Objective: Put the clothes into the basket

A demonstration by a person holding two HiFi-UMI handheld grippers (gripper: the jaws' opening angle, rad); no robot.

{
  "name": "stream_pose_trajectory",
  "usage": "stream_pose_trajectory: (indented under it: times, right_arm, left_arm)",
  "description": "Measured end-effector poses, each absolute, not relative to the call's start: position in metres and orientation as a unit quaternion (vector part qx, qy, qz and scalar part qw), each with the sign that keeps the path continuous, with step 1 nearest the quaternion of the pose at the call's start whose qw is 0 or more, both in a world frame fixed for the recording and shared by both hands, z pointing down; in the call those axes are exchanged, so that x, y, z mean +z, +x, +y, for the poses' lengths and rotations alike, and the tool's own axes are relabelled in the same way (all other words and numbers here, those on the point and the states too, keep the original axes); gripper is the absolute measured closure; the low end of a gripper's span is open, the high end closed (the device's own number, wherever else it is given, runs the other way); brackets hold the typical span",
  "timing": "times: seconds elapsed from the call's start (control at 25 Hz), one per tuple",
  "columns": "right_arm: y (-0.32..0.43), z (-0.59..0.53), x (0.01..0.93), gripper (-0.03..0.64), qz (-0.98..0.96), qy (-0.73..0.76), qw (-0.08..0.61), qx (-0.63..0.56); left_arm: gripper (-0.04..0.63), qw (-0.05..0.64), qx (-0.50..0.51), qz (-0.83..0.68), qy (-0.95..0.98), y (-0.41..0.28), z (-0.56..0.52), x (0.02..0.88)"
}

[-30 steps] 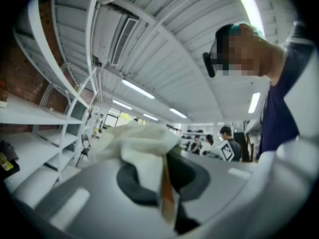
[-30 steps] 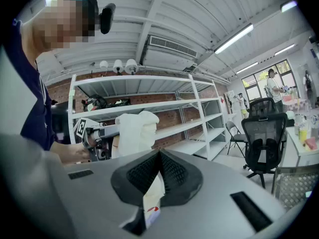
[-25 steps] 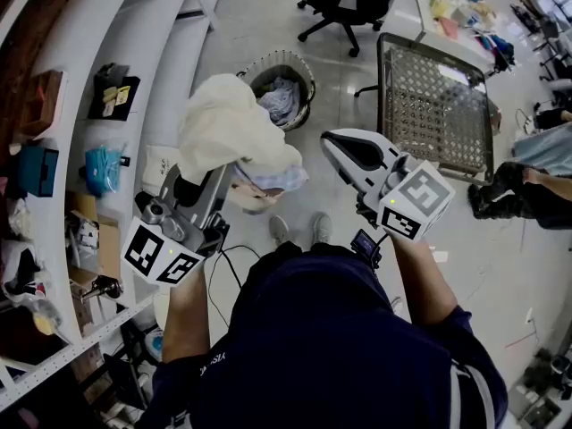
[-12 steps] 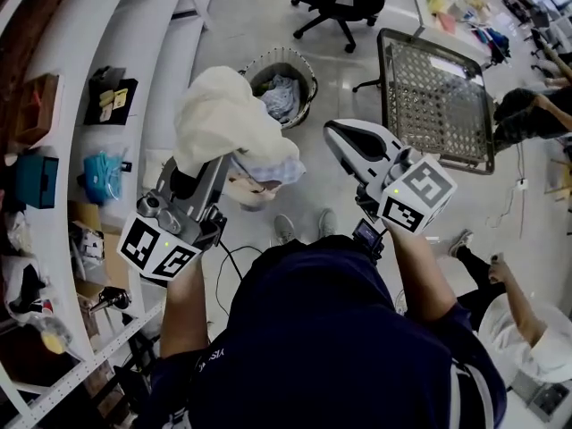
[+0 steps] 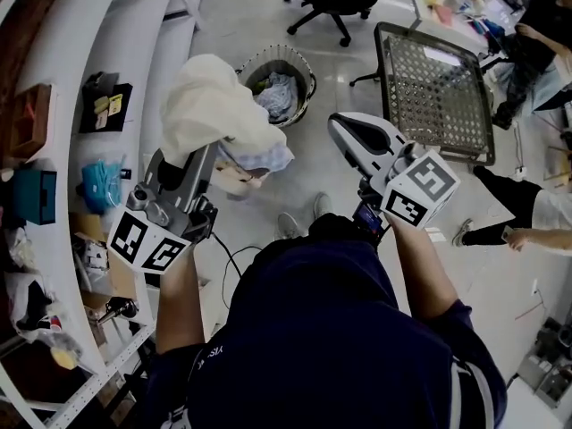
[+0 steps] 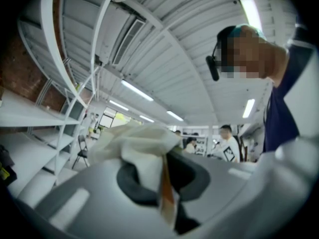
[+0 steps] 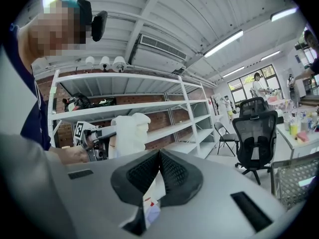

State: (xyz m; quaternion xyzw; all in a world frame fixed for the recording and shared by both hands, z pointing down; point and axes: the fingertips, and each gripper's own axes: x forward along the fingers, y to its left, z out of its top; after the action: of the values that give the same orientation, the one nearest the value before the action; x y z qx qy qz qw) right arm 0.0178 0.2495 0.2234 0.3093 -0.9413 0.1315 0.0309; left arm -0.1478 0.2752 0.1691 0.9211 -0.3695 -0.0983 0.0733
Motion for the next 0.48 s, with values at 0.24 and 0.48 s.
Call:
stream_pose_trajectory:
  times: [0.24,0.48]
  right_arm:
    - [0.016,0.221,0.227,0.609,-0.942,0.305,0.032,0.133]
    - [0.012,0.169,0.236,0.609,-0.948,0.289,0.036,0.13]
  left_arm:
    - [0.569,0.067,-0.097,-0.373,0.92,-0.15,0.25,0.166]
    - [0.569,0.069,-0.092,-0.382,0.917,-0.147,0.205,0.173]
